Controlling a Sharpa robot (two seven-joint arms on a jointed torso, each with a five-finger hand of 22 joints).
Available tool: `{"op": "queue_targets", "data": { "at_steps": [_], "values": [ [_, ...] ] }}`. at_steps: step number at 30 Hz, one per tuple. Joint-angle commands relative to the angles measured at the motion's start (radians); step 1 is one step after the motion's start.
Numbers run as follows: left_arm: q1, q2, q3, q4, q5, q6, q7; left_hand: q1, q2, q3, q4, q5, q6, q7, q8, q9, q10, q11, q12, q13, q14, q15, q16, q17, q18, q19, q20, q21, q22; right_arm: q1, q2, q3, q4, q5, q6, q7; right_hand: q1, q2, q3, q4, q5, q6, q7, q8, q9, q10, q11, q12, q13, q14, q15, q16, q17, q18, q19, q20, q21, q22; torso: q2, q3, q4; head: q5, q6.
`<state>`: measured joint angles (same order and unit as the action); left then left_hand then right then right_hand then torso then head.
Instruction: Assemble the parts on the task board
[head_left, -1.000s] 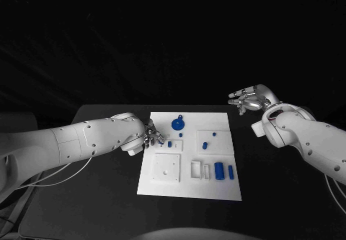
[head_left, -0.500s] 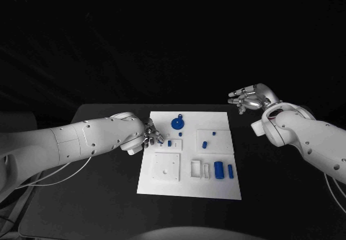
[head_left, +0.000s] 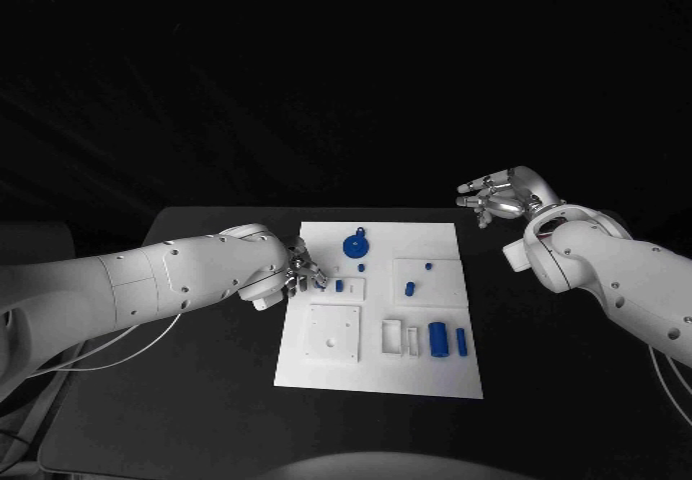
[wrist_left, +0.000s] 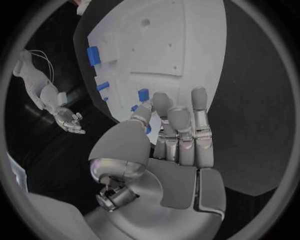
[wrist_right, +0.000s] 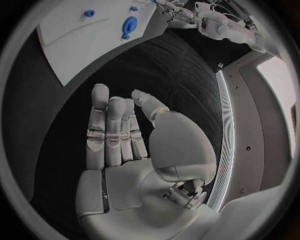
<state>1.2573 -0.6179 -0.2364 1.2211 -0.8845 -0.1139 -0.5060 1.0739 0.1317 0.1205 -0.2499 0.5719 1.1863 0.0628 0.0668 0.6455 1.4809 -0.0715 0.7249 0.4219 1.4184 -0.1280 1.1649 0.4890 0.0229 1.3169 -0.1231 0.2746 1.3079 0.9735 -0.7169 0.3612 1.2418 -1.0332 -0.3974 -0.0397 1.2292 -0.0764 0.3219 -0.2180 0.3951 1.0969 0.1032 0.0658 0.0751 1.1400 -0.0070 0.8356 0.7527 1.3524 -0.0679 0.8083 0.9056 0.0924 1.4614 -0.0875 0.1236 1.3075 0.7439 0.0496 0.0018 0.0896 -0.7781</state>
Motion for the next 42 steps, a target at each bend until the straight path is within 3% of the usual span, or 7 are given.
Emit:
{"op": "queue_targets", "data": {
  "at_steps": [1, 42],
  "values": [
    [-0.007, -0.002, -0.004, 0.003, -0.008, 0.032, -0.014, 0.002, 0.009, 0.006, 0.002, 0.004, 0.17, -0.11, 0.003, 0.294, 0.032, -0.024, 0.002, -0.001, 0.002, 0.0, 0.006, 0.001, 0.009, -0.001, 0.008, 0.004, 0.015, 0.0, 0.0, 0.001, 0.0, -0.005, 0.01, 0.002, -0.009, -0.003, 0.007, -0.001, 0.007, -0.006, 0.001, -0.003, 0.0, -0.001, 0.001, 0.002, -0.001, -0.005, 0.001, -0.003, -0.001, 0.009, 0.011, 0.002, 0.0, 0.016, 0.0, 0.0002, -0.0008, 0.001, -0.001],
    [-0.007, -0.003, -0.004, 0.0, -0.009, 0.068, -0.012, 0.004, 0.011, 0.01, -0.006, 0.008, 0.171, -0.11, 0.003, 0.295, 0.032, -0.024, 0.003, -0.001, 0.001, 0.001, 0.008, 0.004, 0.012, -0.003, 0.011, 0.007, 0.016, -0.001, 0.0, 0.001, -0.001, -0.005, 0.012, 0.002, -0.009, -0.002, 0.008, -0.002, 0.007, -0.006, 0.001, -0.003, 0.0, -0.001, 0.001, 0.002, -0.001, -0.005, 0.001, -0.003, -0.001, 0.009, 0.011, 0.002, 0.002, 0.016, 0.0, 0.0005, -0.0004, -0.002, -0.005]
  ]
}}
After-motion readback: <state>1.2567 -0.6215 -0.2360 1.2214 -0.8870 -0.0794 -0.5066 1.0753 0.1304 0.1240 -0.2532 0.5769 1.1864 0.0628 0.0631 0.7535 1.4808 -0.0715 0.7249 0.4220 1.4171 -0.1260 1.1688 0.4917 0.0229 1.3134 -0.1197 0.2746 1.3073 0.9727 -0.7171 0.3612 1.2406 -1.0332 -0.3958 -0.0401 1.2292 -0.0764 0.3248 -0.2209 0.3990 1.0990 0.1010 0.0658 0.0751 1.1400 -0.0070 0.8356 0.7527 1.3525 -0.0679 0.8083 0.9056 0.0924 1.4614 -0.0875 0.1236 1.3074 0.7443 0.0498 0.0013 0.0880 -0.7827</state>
